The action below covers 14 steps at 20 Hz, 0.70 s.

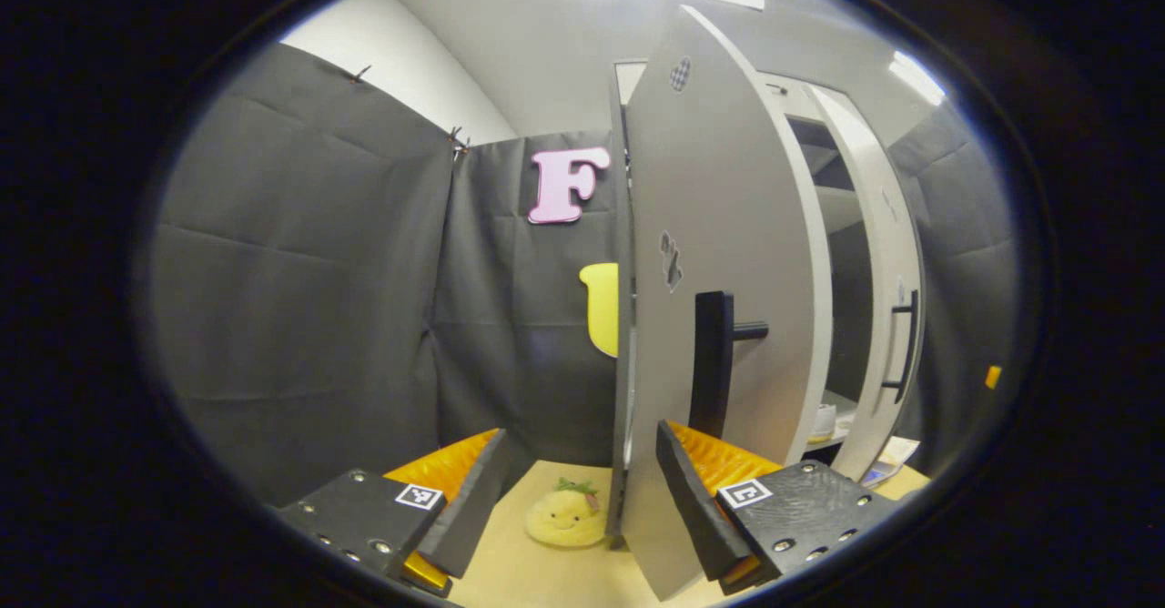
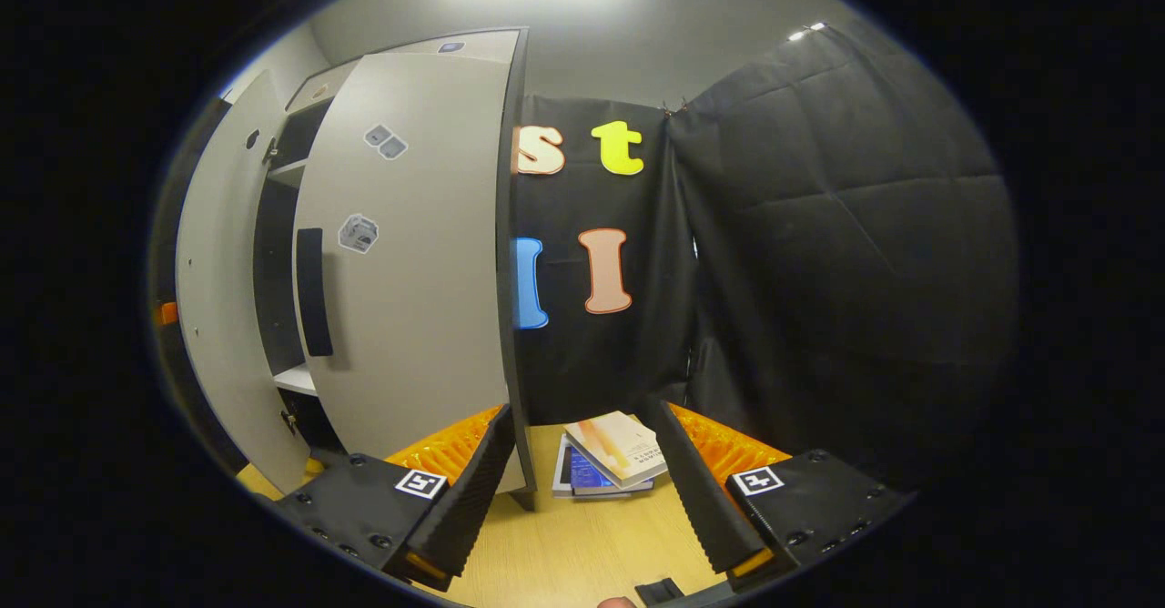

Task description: Grab one shoe with the right hand and put it into the shoe cabinet, grab the other shoe with the left hand and put it into the shoe cabinet; then close the right door with the right hand and the left door with the left hand.

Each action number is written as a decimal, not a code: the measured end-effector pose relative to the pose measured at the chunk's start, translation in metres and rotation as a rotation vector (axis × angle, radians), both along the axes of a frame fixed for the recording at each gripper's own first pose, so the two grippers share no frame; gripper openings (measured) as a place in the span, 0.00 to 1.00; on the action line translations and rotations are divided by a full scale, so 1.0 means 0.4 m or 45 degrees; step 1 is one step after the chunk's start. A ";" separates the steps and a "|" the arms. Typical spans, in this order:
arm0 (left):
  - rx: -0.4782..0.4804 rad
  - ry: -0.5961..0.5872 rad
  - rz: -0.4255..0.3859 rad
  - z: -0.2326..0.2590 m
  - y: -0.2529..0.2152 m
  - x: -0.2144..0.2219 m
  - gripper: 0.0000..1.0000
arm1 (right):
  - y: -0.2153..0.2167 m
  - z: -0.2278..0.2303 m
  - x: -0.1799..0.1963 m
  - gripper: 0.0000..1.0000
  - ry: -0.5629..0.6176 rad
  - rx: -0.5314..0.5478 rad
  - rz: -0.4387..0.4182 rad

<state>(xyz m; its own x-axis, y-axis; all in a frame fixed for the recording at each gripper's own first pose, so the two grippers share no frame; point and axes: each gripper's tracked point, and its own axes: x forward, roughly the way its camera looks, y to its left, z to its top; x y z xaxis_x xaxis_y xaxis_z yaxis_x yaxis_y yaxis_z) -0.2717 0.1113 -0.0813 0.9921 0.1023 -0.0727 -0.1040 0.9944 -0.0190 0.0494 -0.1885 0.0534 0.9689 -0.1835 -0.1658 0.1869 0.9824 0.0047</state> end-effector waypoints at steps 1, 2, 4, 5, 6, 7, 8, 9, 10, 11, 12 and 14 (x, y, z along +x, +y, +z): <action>-0.012 0.000 -0.017 -0.001 -0.025 0.006 0.93 | 0.001 -0.006 -0.001 0.98 0.003 0.006 0.009; -0.022 -0.002 -0.038 -0.004 -0.054 0.018 0.93 | 0.001 -0.011 -0.002 0.98 0.006 0.009 0.015; -0.046 -0.005 -0.087 -0.008 -0.125 0.038 0.93 | -0.008 -0.014 -0.004 0.98 0.008 0.016 0.029; -0.045 -0.015 -0.110 -0.008 -0.161 0.053 0.93 | -0.016 -0.015 -0.005 0.98 0.008 0.017 0.032; -0.047 -0.032 -0.133 -0.009 -0.196 0.066 0.93 | -0.025 -0.015 -0.005 0.98 0.008 0.017 0.033; -0.059 -0.044 -0.146 -0.010 -0.230 0.077 0.93 | -0.033 -0.020 -0.009 0.98 0.011 0.021 0.036; -0.069 -0.050 -0.153 -0.017 -0.255 0.081 0.93 | -0.037 -0.024 -0.011 0.98 0.013 0.028 0.043; -0.072 -0.054 -0.150 -0.021 -0.270 0.083 0.93 | -0.043 -0.030 -0.010 0.98 0.012 0.031 0.049; -0.064 -0.061 -0.139 -0.023 -0.279 0.077 0.92 | -0.048 -0.031 -0.010 0.98 0.009 0.030 0.057; -0.053 -0.075 -0.132 -0.020 -0.286 0.066 0.92 | -0.054 -0.030 -0.012 0.98 0.004 0.025 0.062; -0.035 -0.091 -0.128 -0.016 -0.290 0.048 0.93 | -0.056 -0.025 -0.012 0.98 -0.006 0.018 0.074; 0.009 -0.109 -0.107 -0.006 -0.278 -0.002 0.92 | -0.048 -0.024 -0.006 0.98 -0.027 0.016 0.114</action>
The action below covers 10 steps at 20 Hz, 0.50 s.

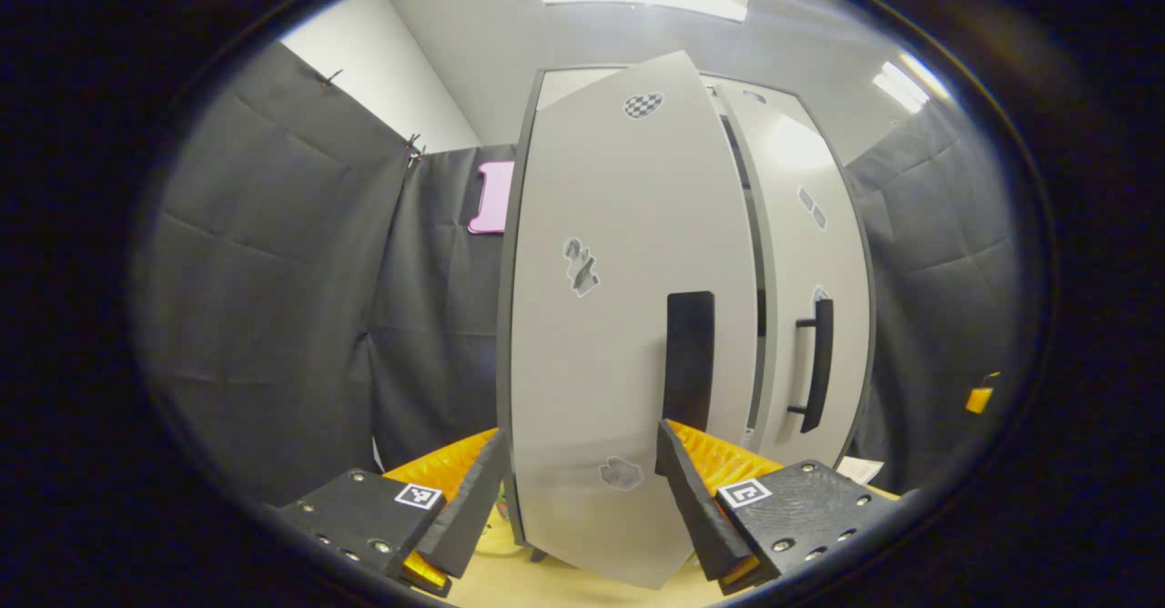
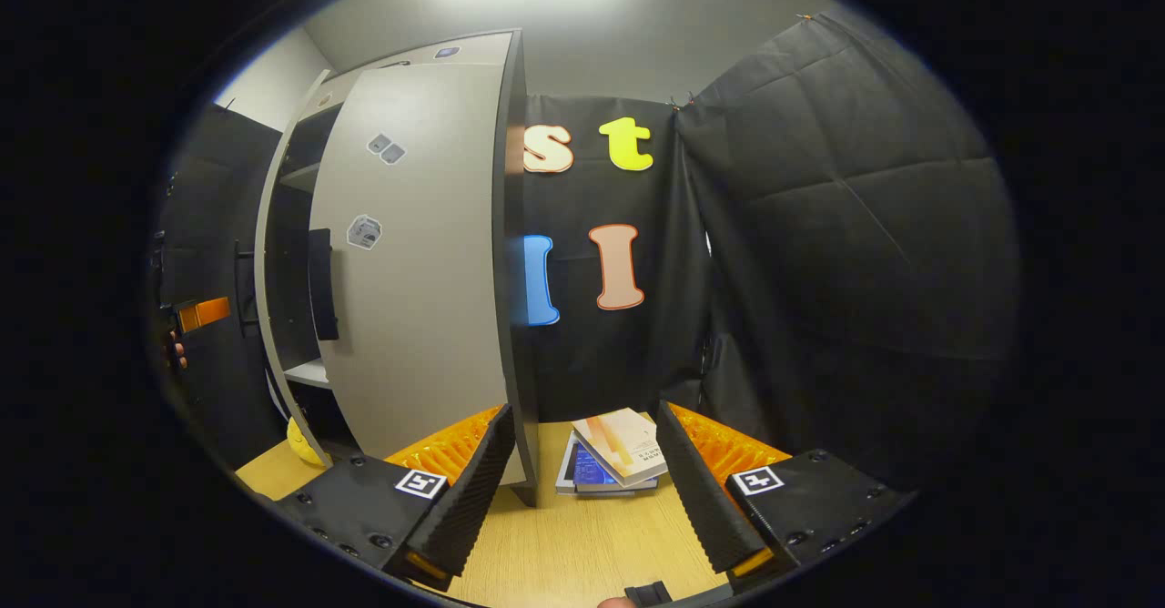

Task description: Grab one shoe with the right hand and put it into the shoe cabinet, grab the other shoe with the left hand and put it into the shoe cabinet; then close the right door with the right hand and the left door with the left hand.

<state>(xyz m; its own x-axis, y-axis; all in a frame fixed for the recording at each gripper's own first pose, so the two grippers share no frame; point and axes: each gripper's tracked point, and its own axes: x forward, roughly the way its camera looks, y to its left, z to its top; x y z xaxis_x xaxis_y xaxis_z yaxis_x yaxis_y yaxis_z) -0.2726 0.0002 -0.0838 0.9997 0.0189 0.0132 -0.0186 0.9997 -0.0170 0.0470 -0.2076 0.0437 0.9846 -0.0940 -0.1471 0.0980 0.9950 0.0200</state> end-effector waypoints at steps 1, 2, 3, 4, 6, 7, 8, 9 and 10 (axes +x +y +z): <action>0.016 -0.005 0.014 0.004 0.007 -0.021 0.92 | 0.006 -0.004 0.005 0.98 -0.006 0.002 0.026; 0.025 -0.006 0.021 0.004 0.014 -0.047 0.92 | 0.015 0.000 0.007 0.98 -0.020 0.003 0.051; 0.028 -0.009 0.027 0.007 0.020 -0.072 0.92 | 0.027 0.011 0.011 0.98 -0.038 0.003 0.073; 0.031 -0.013 0.025 0.010 0.026 -0.095 0.92 | 0.040 0.019 0.011 0.98 -0.049 0.000 0.087; 0.052 -0.016 0.024 0.022 0.040 -0.141 0.93 | 0.068 0.028 0.002 0.98 -0.058 -0.004 0.118; 0.063 -0.018 0.026 0.029 0.050 -0.168 0.92 | 0.087 0.034 -0.006 0.98 -0.065 -0.008 0.134; 0.070 -0.025 0.025 0.035 0.061 -0.191 0.92 | 0.104 0.045 -0.015 0.98 -0.073 -0.016 0.144; 0.073 -0.032 0.020 0.041 0.068 -0.208 0.93 | 0.116 0.054 -0.027 0.98 -0.083 -0.024 0.146; 0.078 -0.034 0.015 0.043 0.077 -0.225 0.93 | 0.131 0.065 -0.039 0.98 -0.094 -0.029 0.146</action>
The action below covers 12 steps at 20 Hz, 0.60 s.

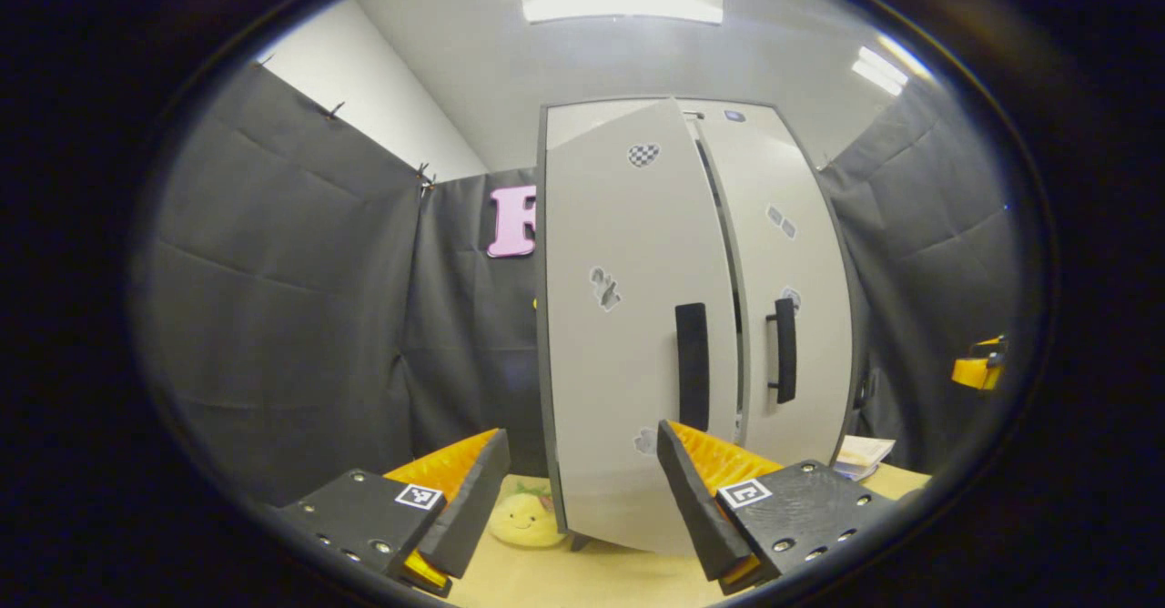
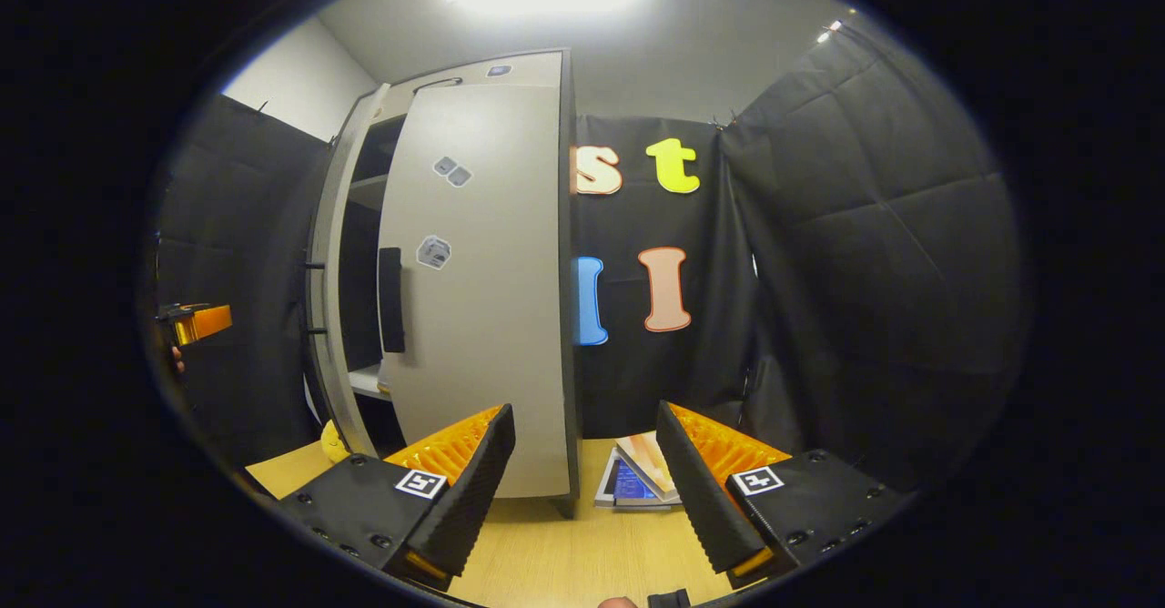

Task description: Grab one shoe with the right hand and put it into the shoe cabinet, grab the other shoe with the left hand and put it into the shoe cabinet; then close the right door with the right hand and the left door with the left hand.

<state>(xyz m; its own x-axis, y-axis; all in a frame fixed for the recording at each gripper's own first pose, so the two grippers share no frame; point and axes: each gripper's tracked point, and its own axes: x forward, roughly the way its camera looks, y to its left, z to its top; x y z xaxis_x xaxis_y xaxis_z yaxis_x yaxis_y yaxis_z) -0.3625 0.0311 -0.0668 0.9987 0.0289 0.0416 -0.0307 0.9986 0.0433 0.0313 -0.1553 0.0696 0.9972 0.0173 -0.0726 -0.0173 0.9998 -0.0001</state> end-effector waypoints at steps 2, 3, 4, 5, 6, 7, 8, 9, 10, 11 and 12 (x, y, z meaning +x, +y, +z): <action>0.008 0.008 -0.010 -0.002 0.018 -0.041 0.93 | 0.035 0.021 -0.028 0.98 -0.021 0.000 0.011; 0.011 0.010 -0.017 0.000 0.025 -0.059 0.94 | 0.051 0.030 -0.044 0.98 -0.031 -0.005 0.012; 0.016 0.014 -0.021 -0.002 0.033 -0.080 0.92 | 0.063 0.039 -0.062 0.98 -0.039 -0.011 0.006; 0.020 0.016 -0.024 -0.006 0.045 -0.103 0.94 | 0.080 0.047 -0.080 0.98 -0.050 -0.013 0.007; 0.025 0.014 -0.022 -0.007 0.058 -0.122 0.92 | 0.096 0.054 -0.100 0.98 -0.061 -0.018 0.011; 0.028 0.014 -0.018 -0.010 0.070 -0.143 0.92 | 0.109 0.060 -0.116 0.98 -0.072 -0.027 0.014; 0.029 0.021 -0.014 -0.013 0.082 -0.159 0.92 | 0.123 0.064 -0.129 0.98 -0.077 -0.040 0.015; 0.027 0.025 -0.006 -0.017 0.093 -0.163 0.92 | 0.134 0.069 -0.140 0.98 -0.084 -0.053 0.015; 0.024 0.026 -0.001 -0.022 0.104 -0.180 0.94 | 0.147 0.073 -0.151 0.98 -0.090 -0.065 0.017; 0.021 0.026 0.004 -0.022 0.116 -0.192 0.92 | 0.159 0.074 -0.162 0.98 -0.097 -0.075 0.019; 0.021 0.028 0.011 -0.027 0.127 -0.209 0.92 | 0.171 0.075 -0.169 0.98 -0.101 -0.080 0.023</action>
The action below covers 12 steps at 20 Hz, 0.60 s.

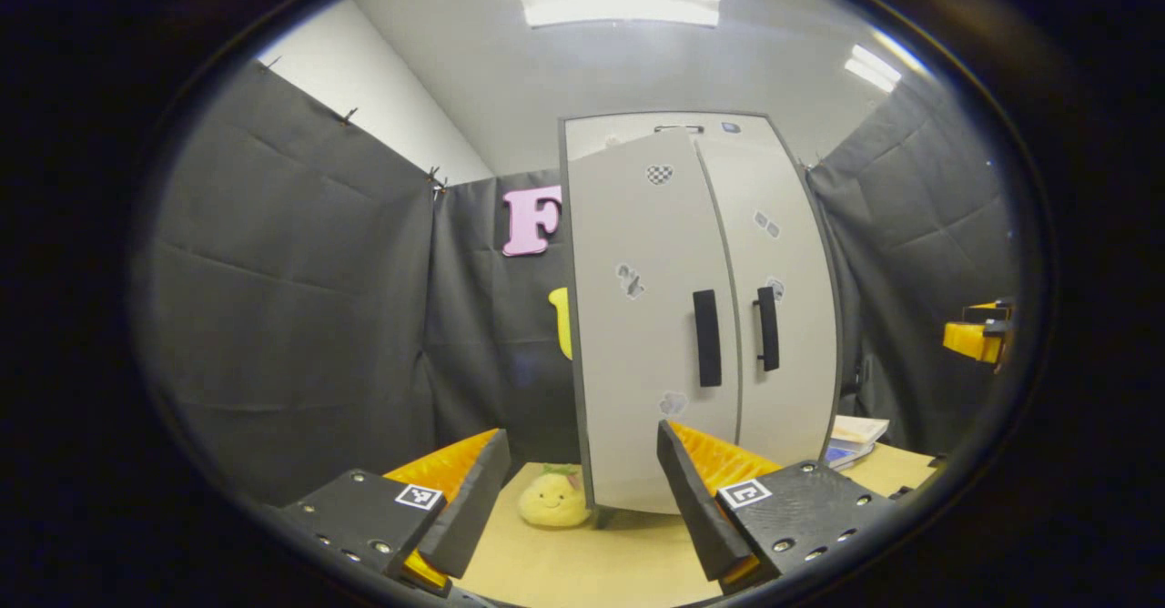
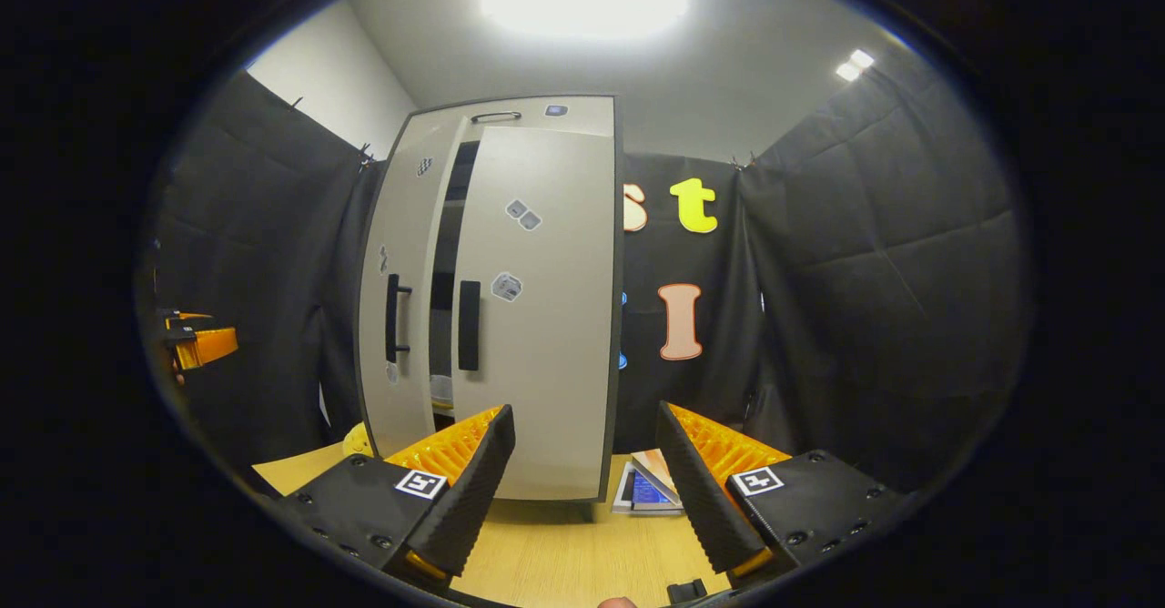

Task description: Grab one shoe with the right hand and put it into the shoe cabinet, grab the other shoe with the left hand and put it into the shoe cabinet; then close the right door with the right hand and the left door with the left hand.

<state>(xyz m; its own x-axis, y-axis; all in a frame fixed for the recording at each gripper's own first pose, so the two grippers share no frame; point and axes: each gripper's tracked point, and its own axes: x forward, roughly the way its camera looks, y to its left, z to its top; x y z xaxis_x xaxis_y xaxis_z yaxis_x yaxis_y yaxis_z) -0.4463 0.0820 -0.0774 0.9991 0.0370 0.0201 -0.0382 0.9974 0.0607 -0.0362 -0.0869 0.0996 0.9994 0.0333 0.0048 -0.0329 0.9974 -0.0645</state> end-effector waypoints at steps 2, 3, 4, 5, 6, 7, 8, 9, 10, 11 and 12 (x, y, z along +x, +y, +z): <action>-0.001 -0.004 0.015 -0.002 0.017 -0.020 0.92 | 0.026 -0.003 -0.014 0.98 0.001 0.009 0.014; -0.001 -0.003 0.018 -0.003 0.023 -0.029 0.92 | 0.037 -0.007 -0.020 0.94 0.005 0.015 0.023; 0.003 0.000 0.020 -0.008 0.026 -0.035 0.92 | 0.045 -0.010 -0.024 0.98 0.008 0.017 0.026; 0.007 0.005 0.020 -0.011 0.029 -0.041 0.93 | 0.047 -0.012 -0.025 0.98 0.012 0.018 0.027; 0.009 0.006 0.019 -0.013 0.032 -0.043 0.94 | 0.050 -0.013 -0.024 0.98 0.014 0.020 0.027; 0.009 0.008 0.019 -0.015 0.033 -0.043 0.92 | 0.051 -0.015 -0.024 0.98 0.016 0.023 0.027; 0.009 0.008 0.018 -0.015 0.035 -0.043 0.92 | 0.052 -0.012 -0.024 0.98 0.015 0.026 0.027; 0.007 0.008 0.017 -0.015 0.037 -0.042 0.92 | 0.055 -0.011 -0.025 0.98 0.016 0.032 0.029; 0.004 0.009 0.012 -0.016 0.035 -0.042 0.92 | 0.056 -0.009 -0.025 0.98 0.016 0.034 0.030; 0.004 0.008 0.011 -0.011 0.034 -0.038 0.92 | 0.051 -0.009 -0.021 0.98 0.013 0.034 0.024; 0.004 0.007 0.011 -0.012 0.035 -0.037 0.92 | 0.050 -0.006 -0.020 0.98 0.009 0.035 0.020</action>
